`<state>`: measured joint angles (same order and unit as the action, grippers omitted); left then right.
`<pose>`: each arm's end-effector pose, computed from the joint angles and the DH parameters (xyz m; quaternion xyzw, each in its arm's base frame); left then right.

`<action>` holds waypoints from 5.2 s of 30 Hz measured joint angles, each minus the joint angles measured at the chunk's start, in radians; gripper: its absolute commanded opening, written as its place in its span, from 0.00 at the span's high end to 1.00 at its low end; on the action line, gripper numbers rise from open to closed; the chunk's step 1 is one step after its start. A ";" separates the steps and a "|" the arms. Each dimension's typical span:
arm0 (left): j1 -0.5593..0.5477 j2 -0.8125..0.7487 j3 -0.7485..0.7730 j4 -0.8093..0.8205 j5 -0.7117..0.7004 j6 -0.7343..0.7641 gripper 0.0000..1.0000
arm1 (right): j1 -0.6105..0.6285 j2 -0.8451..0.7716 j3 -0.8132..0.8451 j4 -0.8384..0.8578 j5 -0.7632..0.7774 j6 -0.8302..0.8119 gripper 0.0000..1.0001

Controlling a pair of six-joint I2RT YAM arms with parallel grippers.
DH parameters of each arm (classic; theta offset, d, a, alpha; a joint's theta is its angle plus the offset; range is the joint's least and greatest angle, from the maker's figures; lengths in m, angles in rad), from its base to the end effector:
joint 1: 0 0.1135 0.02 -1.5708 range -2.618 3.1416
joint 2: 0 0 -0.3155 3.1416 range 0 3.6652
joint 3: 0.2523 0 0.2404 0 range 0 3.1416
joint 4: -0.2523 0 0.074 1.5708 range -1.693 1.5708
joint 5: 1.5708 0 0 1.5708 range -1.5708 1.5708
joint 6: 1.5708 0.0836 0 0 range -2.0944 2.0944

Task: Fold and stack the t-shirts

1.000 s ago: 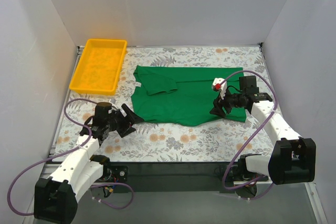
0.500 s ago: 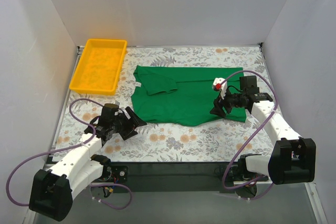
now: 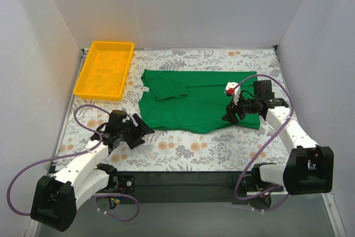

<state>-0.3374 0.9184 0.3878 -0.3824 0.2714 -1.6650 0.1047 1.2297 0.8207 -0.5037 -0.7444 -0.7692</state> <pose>0.1380 -0.0722 0.1759 -0.5433 0.7655 -0.3386 0.0648 0.2276 0.0809 0.2661 -0.4795 0.7490 0.2271 0.3968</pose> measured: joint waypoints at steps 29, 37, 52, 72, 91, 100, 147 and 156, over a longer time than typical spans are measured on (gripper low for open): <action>-0.011 0.000 -0.013 0.004 -0.016 -0.012 0.30 | -0.006 0.000 0.000 0.003 -0.015 0.000 0.34; -0.012 0.000 -0.019 0.011 -0.018 -0.012 0.30 | -0.007 0.000 0.000 0.006 -0.015 0.000 0.34; -0.014 0.009 -0.023 0.019 -0.021 -0.017 0.30 | -0.007 0.000 0.000 0.006 -0.018 0.000 0.34; -0.023 0.110 -0.029 0.082 -0.060 -0.059 0.38 | -0.012 0.000 0.000 0.006 -0.019 0.000 0.34; -0.027 0.373 0.124 0.190 -0.161 -0.030 0.87 | -0.014 0.000 0.000 0.006 -0.022 0.000 0.34; -0.027 0.354 0.185 0.180 -0.150 0.002 1.00 | -0.014 0.000 0.000 0.006 -0.023 0.000 0.34; -0.016 0.490 0.478 0.137 -0.083 0.072 1.00 | -0.014 0.000 -0.001 0.006 -0.023 -0.001 0.34; 0.019 0.772 0.694 0.151 -0.026 0.101 1.00 | -0.014 0.000 -0.001 0.006 -0.023 0.000 0.34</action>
<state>-0.3183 1.6909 1.0821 -0.2310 0.2455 -1.5639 0.0906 1.2301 0.8200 -0.4980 -0.7670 -0.7696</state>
